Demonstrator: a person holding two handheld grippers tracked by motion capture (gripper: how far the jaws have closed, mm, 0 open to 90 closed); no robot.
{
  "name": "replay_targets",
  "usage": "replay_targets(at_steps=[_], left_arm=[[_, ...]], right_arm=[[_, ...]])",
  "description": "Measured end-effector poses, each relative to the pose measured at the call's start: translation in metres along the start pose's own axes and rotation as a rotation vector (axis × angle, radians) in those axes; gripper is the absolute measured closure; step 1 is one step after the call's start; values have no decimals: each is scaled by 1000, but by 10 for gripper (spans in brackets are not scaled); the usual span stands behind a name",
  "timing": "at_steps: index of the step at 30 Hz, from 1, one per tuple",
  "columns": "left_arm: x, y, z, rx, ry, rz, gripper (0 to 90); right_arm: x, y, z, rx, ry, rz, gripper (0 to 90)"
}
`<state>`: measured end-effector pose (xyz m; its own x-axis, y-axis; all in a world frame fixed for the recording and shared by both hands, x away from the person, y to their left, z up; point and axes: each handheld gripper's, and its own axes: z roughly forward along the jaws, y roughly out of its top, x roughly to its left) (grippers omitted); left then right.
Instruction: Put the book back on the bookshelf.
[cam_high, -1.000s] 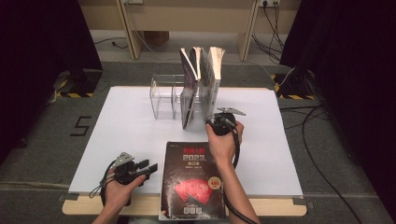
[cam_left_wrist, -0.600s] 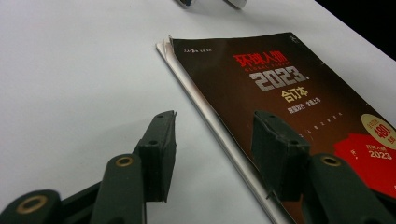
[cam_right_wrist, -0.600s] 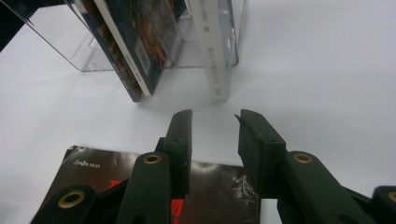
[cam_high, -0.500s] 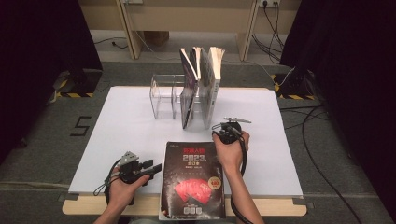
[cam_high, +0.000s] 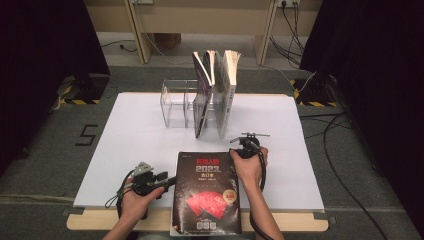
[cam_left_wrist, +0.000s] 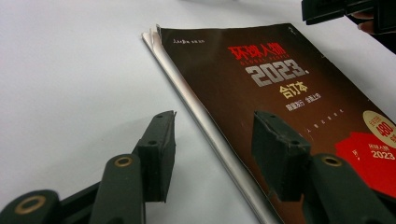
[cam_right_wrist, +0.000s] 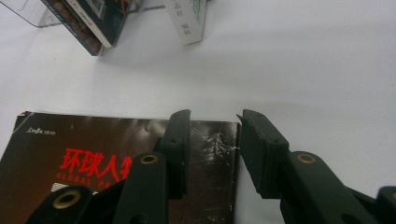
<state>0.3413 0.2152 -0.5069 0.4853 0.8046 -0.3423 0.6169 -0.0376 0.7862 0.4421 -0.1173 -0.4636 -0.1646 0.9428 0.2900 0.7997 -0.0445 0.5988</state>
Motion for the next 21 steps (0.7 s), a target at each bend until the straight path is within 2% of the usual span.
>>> replay_targets(at_steps=[11, 21], left_arm=[[0, -1, 2, 12, -4, -5, 489], [-2, -1, 3, 14, 1, -5, 491]], right_arm=[[-3, 1, 11, 34, 11, 20, 627], [-3, 4, 16, 38, 4, 9, 621]])
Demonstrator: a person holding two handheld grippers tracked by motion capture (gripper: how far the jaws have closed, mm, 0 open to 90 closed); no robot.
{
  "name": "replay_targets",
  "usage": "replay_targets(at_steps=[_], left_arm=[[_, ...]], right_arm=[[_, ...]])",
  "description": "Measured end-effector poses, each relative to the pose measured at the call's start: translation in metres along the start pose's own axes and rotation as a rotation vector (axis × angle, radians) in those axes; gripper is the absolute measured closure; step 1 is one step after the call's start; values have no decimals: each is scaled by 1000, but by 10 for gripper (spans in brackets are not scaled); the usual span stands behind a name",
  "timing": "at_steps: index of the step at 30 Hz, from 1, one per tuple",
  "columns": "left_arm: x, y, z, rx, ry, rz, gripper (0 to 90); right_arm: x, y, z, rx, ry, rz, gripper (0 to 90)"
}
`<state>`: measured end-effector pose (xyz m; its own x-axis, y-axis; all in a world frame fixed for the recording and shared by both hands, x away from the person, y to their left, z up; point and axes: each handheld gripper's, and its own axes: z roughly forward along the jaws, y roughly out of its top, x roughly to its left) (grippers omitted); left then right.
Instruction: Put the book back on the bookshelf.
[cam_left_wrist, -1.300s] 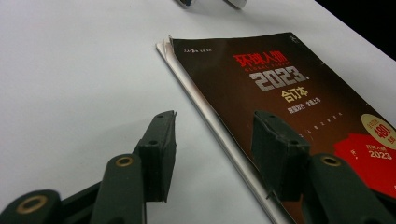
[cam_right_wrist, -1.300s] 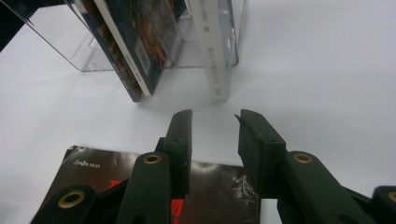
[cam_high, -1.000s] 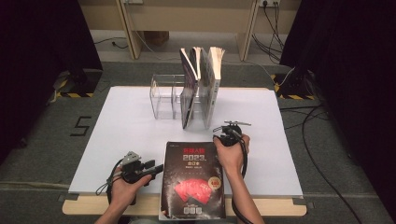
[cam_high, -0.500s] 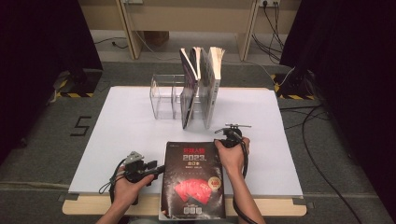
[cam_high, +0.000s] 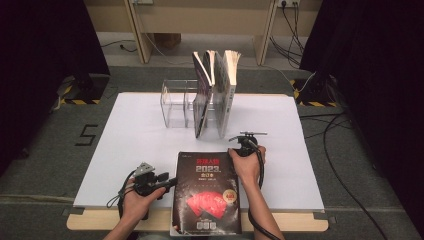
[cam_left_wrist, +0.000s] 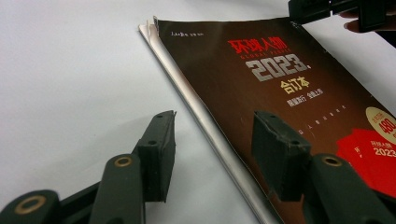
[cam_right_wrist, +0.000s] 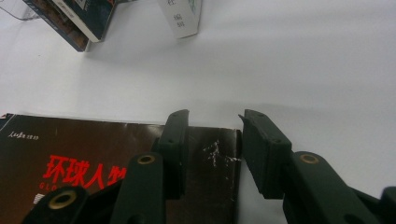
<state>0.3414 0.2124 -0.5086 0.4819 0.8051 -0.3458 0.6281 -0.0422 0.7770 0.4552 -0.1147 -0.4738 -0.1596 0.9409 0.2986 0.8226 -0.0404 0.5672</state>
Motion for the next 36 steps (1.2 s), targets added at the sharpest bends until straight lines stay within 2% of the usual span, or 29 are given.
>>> replay_targets(at_steps=[6, 19, 29, 36], left_arm=[[-2, 0, 1, 5, -3, 2, 495], [-3, 2, 2, 15, -9, -5, 499], [-7, 4, 4, 36, 3, 16, 504], [-11, 4, 5, 45, 37, 55, 536]], right_arm=[[0, 0, 3, 6, 2, 12, 618], [0, 2, 5, 8, 11, -14, 615], [-1, 0, 2, 16, 36, -7, 615], [-2, -2, -5, 15, 69, 1, 616]])
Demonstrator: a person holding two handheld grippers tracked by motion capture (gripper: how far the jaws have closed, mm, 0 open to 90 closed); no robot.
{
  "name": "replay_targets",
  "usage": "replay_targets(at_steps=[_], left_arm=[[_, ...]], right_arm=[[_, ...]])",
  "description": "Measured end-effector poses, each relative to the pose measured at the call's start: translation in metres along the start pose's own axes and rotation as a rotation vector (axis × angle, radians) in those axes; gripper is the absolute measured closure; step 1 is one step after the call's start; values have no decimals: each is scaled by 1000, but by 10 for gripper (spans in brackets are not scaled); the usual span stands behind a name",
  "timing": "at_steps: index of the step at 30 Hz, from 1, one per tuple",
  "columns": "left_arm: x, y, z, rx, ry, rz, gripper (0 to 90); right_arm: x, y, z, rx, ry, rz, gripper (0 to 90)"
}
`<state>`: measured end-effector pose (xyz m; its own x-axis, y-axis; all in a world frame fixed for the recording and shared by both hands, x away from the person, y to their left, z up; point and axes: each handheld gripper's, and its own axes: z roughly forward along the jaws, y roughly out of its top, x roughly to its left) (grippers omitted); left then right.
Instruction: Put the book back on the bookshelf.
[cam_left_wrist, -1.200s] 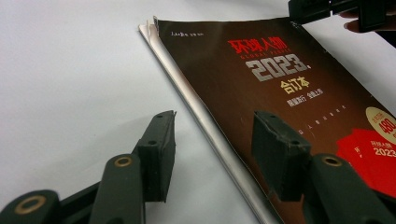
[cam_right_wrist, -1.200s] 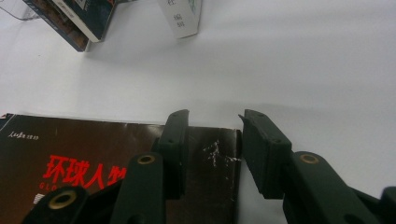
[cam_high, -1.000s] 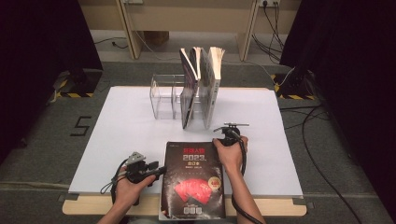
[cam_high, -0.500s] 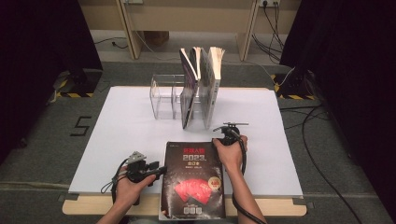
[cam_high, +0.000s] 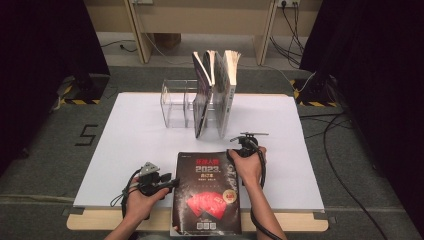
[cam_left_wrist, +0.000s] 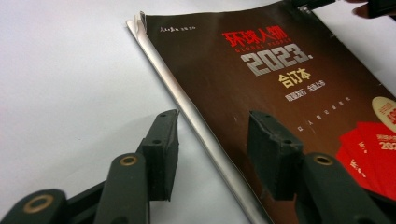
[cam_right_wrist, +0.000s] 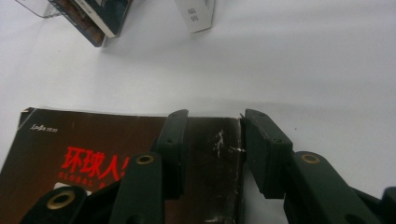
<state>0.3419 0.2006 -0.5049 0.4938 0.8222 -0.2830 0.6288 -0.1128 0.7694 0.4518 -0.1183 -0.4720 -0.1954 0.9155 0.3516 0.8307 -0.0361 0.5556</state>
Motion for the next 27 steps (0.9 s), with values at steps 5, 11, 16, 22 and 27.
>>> replay_targets(at_steps=[5, 11, 16, 22, 27], left_arm=[[-2, 0, 0, 2, 16, 14, 554], [-1, 0, 0, 2, 21, 17, 581], [-1, 0, 0, 7, 34, 35, 615], [-2, 0, 0, 10, 43, 33, 628], [-2, 0, 0, 8, 50, 28, 646]], right_arm=[[2, -3, -4, 13, 18, -1, 622], [5, -4, -10, 10, 41, -6, 653], [4, -4, -10, 30, 70, -5, 658], [2, -5, -6, 51, 66, 5, 619], [1, -5, -4, 59, 62, 0, 600]])
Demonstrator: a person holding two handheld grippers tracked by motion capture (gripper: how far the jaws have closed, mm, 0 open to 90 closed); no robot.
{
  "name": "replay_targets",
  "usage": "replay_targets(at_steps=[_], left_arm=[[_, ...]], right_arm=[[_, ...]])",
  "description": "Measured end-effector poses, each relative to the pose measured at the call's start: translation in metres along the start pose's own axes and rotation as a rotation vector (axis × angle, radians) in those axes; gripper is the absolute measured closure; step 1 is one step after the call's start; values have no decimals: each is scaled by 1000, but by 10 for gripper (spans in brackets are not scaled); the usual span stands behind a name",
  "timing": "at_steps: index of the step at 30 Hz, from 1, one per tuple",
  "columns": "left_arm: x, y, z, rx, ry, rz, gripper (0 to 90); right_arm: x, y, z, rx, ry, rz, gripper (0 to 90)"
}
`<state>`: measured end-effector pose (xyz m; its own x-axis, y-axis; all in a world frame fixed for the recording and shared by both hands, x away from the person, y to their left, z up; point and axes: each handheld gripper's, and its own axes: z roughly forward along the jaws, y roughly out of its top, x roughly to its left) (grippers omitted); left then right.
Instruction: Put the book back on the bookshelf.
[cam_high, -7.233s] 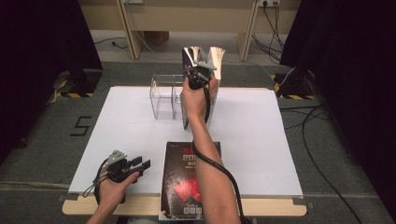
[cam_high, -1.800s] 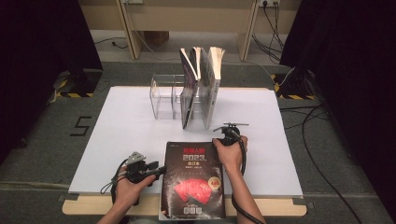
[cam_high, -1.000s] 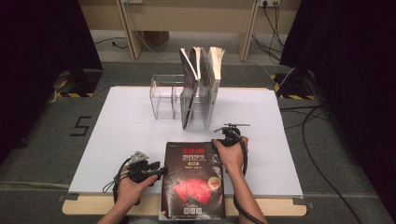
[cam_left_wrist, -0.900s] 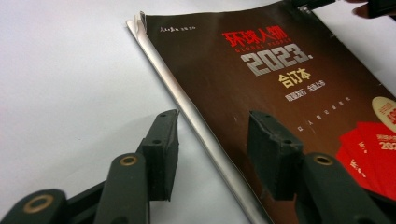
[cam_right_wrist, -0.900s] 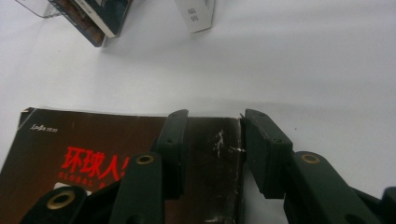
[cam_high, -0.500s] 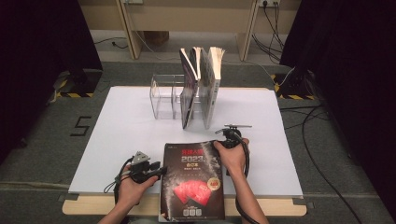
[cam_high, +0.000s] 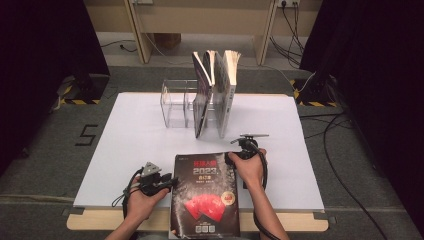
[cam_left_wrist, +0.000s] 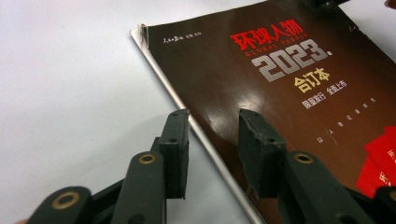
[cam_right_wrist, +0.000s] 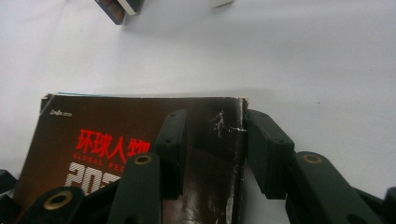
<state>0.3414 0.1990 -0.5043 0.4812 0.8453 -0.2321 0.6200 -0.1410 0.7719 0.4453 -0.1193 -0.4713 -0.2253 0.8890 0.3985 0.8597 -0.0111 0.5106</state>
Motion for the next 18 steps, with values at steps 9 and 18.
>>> replay_targets(at_steps=[9, 18], left_arm=[[-1, 4, 1, 28, 13, 5, 661], [-2, 6, 1, 44, 21, 7, 676]], right_arm=[[-7, 2, 6, -10, 31, 21, 594], [-9, 0, 5, 20, 76, 28, 613]])
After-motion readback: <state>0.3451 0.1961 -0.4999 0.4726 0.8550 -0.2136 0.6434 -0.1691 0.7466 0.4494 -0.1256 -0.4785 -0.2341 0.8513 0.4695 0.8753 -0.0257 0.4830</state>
